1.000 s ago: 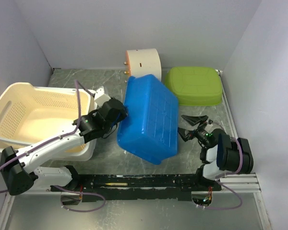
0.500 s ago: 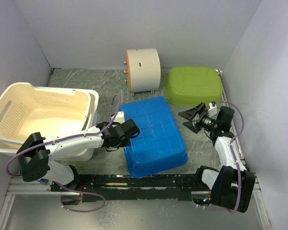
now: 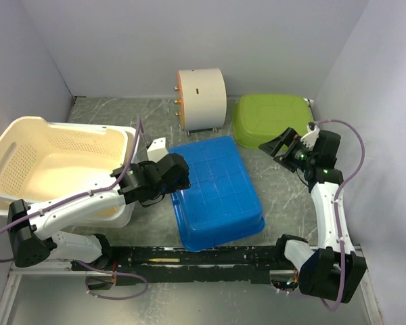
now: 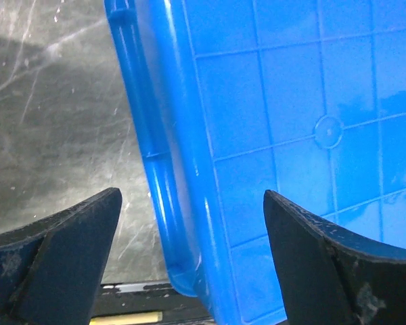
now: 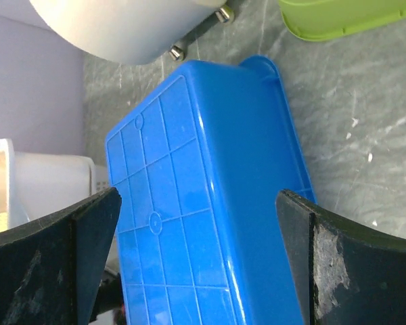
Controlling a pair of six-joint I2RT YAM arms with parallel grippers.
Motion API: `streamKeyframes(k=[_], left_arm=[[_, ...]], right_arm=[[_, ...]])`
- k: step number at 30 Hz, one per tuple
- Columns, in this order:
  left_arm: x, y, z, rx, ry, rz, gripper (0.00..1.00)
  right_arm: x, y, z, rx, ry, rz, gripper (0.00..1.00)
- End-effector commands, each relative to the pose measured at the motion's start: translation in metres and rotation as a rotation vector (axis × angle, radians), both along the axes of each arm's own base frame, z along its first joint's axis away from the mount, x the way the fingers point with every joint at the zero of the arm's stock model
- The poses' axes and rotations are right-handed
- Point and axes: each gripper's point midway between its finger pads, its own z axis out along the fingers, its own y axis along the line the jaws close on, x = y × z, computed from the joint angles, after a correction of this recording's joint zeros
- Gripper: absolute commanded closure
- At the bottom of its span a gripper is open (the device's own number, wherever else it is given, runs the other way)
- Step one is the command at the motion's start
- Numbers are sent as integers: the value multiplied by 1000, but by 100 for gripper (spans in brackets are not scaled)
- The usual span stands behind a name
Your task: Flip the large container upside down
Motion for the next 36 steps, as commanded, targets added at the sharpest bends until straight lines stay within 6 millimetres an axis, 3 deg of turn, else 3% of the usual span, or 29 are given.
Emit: streamKeyframes(k=[1, 4, 8, 12, 15, 24, 27, 36], left_arm=[[22, -4, 13, -36, -80, 64, 3], [31, -14, 8, -45, -115, 38, 4], [41, -22, -2, -75, -88, 24, 5], [43, -18, -32, -74, 29, 29, 7], [39, -26, -49, -109, 67, -29, 8], [23, -102, -51, -285, 111, -406, 11], [16, -117, -55, -291, 134, -460, 12], [-8, -170, -65, -311, 171, -579, 14]], right_arm=[[7, 11, 7, -158, -20, 5, 0], [13, 31, 4, -253, -20, 33, 0], [23, 37, -18, -292, 34, 71, 0], [27, 53, -39, -269, 74, 170, 0], [28, 63, -51, -294, 103, 222, 0], [14, 71, -73, -261, 186, 217, 0], [5, 63, -72, -280, 203, 181, 0], [-6, 12, -63, -454, 240, -63, 0]])
